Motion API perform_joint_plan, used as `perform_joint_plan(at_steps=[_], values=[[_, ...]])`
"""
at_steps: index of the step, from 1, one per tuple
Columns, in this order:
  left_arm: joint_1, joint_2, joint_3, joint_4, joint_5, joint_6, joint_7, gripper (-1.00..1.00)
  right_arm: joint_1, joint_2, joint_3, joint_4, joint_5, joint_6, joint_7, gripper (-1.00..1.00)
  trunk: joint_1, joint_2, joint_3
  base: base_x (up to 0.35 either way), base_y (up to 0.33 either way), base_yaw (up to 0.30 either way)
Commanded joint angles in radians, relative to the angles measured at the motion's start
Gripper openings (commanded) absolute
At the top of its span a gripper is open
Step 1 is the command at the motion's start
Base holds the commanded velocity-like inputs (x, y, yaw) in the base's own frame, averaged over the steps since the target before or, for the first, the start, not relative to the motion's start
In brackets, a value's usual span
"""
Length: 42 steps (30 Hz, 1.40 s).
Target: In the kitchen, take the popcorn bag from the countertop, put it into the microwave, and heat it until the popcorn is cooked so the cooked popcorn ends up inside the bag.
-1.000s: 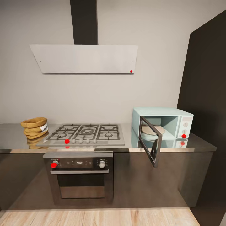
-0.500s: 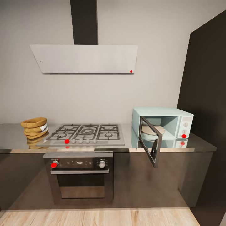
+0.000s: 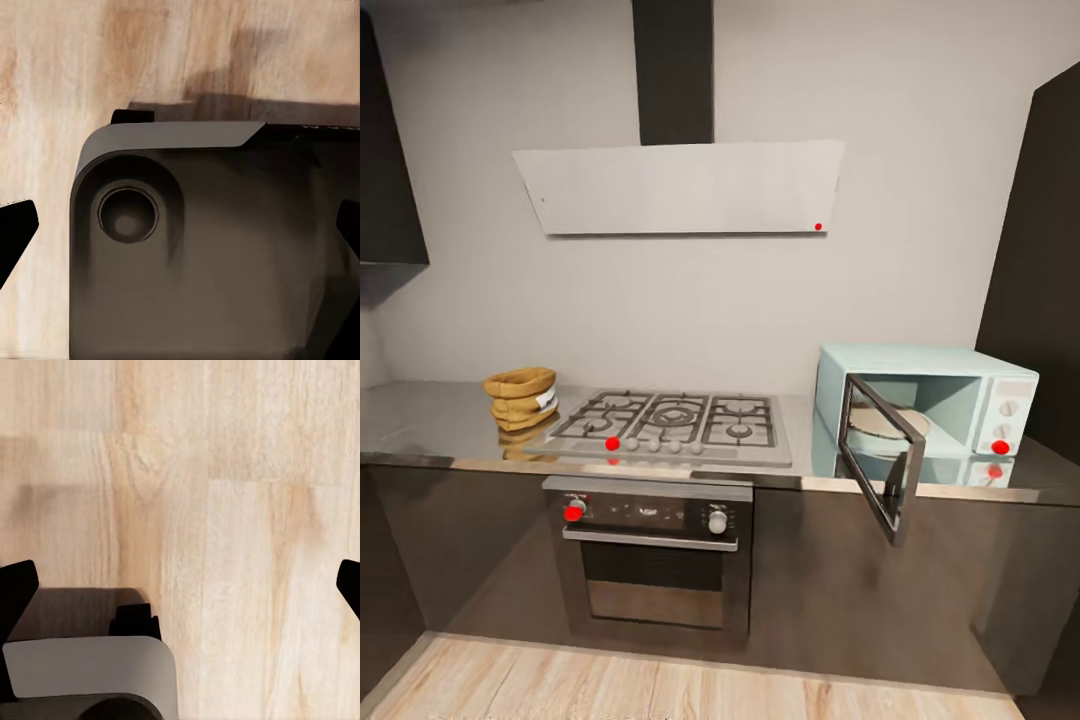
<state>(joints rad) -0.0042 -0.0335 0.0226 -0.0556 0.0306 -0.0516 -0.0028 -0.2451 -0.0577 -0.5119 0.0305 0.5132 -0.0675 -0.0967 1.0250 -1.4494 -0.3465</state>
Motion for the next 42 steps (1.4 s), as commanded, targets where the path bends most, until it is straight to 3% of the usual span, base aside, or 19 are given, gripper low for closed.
perform_joint_plan(at_steps=[1, 42], values=[[0.0, 0.0, 0.002, 0.0, 0.003, -0.003, 0.0, 1.0, -0.001, -0.001, -0.008, 0.003, 0.01, -0.005, -0.005, 1.0, 0.0, -0.001, -0.001, 0.0, 0.0, 0.275], [0.0, 0.0, 0.001, -0.001, 0.003, -0.004, 0.0, 1.0, 0.018, 0.018, -0.007, 0.003, 0.013, -0.011, -0.006, 1.0, 0.0, -0.001, -0.001, 0.0, 0.0, 0.279]])
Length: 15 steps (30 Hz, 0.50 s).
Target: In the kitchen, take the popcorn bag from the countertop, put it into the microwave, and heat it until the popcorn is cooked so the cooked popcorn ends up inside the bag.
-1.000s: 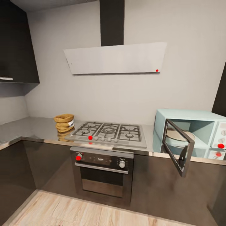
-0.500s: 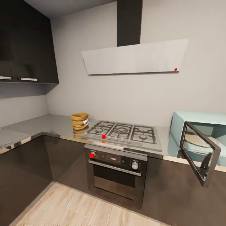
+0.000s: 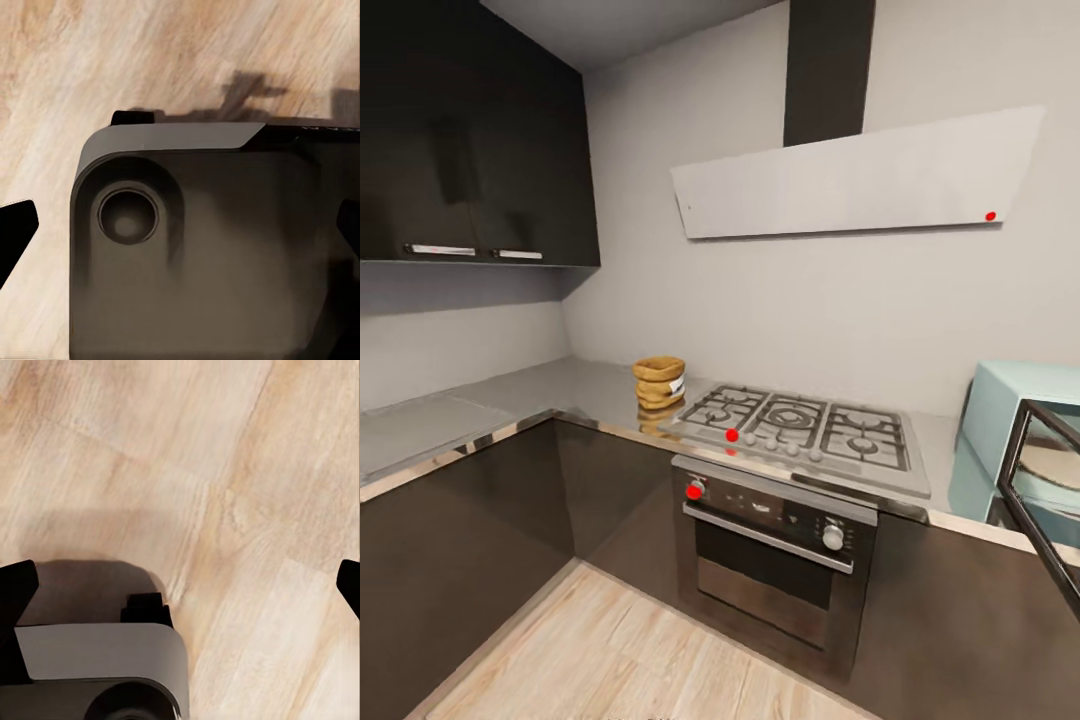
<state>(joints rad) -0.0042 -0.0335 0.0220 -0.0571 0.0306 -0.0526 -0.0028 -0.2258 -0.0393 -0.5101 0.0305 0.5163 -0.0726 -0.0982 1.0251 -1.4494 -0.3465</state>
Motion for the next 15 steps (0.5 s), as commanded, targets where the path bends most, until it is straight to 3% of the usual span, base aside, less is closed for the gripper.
perform_joint_plan(at_steps=[1, 12, 15], values=[[0.0, 0.0, 0.002, 0.0, 0.003, -0.003, 0.0, 1.0, -0.001, -0.001, -0.008, 0.003, 0.01, -0.005, -0.005, 1.0, 0.0, -0.001, -0.001, 0.0, 0.0, 0.279], [0.0, 0.0, 0.002, 0.0, 0.003, -0.003, 0.0, 1.0, -0.001, -0.001, -0.009, 0.003, 0.01, -0.006, -0.005, 1.0, 0.0, -0.001, -0.001, 0.0, 0.0, 0.279], [0.0, 0.0, 0.002, 0.0, 0.003, -0.003, 0.0, 1.0, -0.001, -0.002, -0.009, 0.003, 0.01, -0.005, -0.003, 1.0, 0.0, -0.001, -0.001, 0.0, 0.0, 0.149]])
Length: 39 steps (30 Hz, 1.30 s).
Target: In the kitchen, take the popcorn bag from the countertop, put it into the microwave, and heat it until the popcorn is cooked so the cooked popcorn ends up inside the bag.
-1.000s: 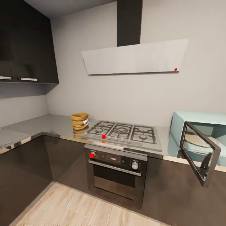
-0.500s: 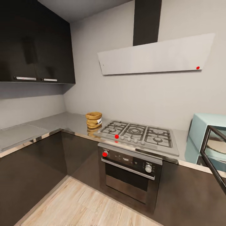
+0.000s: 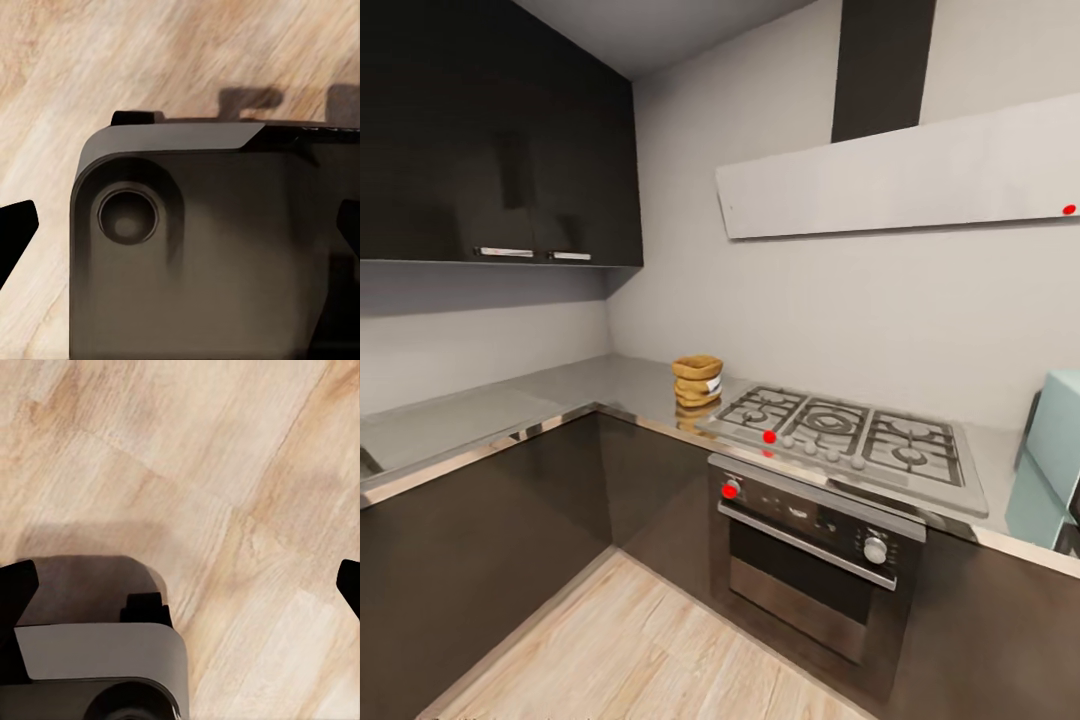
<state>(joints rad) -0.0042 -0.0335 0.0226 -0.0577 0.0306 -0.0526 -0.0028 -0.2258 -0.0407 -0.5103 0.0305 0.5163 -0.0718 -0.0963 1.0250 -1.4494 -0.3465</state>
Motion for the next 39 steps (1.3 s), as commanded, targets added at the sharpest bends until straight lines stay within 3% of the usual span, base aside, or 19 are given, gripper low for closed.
perform_joint_plan(at_steps=[1, 24, 29, 39], values=[[0.0, 0.0, 0.002, 0.001, 0.003, -0.003, 0.0, 1.0, -0.001, -0.001, -0.009, 0.003, 0.01, -0.005, -0.004, 1.0, 0.0, -0.001, -0.001, 0.0, 0.0, 0.038], [0.0, 0.001, -0.001, 0.001, 0.002, 0.008, -0.003, 1.0, -0.001, -0.011, -0.004, 0.0, 0.018, -0.001, 0.003, 1.0, 0.0, -0.001, -0.001, 0.279, 0.049, 0.002], [0.0, 0.001, -0.001, 0.001, 0.002, 0.008, -0.006, 1.0, -0.001, -0.008, 0.036, 0.0, 0.017, 0.0, 0.001, 1.0, 0.0, -0.001, -0.001, 0.317, 0.164, 0.0], [0.0, 0.001, -0.001, 0.001, 0.002, 0.008, -0.025, 1.0, -0.001, -0.008, 0.045, 0.0, 0.017, 0.0, 0.005, 1.0, 0.0, -0.001, -0.001, 0.298, 0.214, 0.0]])
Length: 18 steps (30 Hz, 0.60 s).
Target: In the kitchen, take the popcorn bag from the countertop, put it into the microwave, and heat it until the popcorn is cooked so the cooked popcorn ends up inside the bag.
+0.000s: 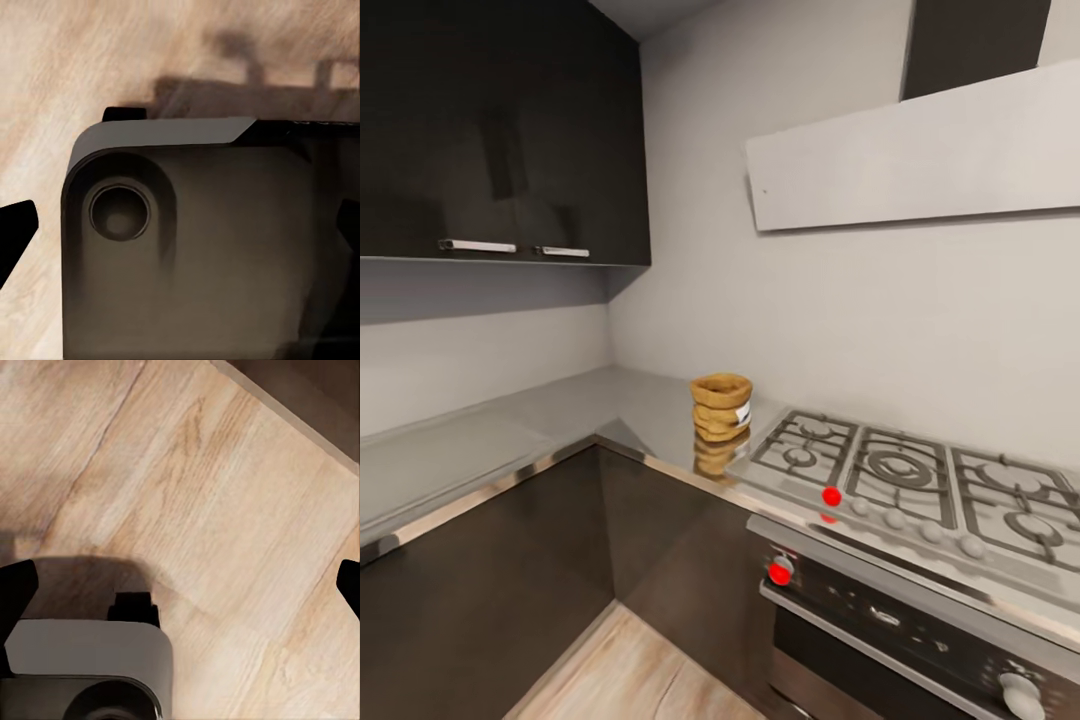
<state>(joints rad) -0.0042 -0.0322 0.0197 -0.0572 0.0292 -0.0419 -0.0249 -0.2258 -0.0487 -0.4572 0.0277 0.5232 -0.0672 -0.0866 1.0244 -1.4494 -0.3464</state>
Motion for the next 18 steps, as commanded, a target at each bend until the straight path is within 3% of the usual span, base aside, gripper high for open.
perform_joint_plan(at_steps=[1, 14, 18], values=[[0.0, 0.0, 0.002, 0.0, 0.003, -0.003, -0.003, 1.0, -0.001, 0.0, -0.008, 0.003, 0.01, -0.005, -0.004, 1.0, 0.001, -0.001, -0.001, 0.277, 0.246, 0.0], [0.0, 0.0, 0.003, 0.0, 0.003, -0.007, -0.003, 1.0, -0.001, 0.001, -0.008, 0.004, 0.009, -0.009, -0.001, 1.0, 0.001, -0.001, -0.001, 0.262, 0.254, 0.0], [0.0, 0.0, 0.003, 0.0, 0.003, -0.008, -0.003, 1.0, -0.001, 0.004, -0.008, 0.004, 0.008, -0.008, -0.001, 1.0, 0.001, -0.001, -0.001, 0.093, 0.106, -0.015]])
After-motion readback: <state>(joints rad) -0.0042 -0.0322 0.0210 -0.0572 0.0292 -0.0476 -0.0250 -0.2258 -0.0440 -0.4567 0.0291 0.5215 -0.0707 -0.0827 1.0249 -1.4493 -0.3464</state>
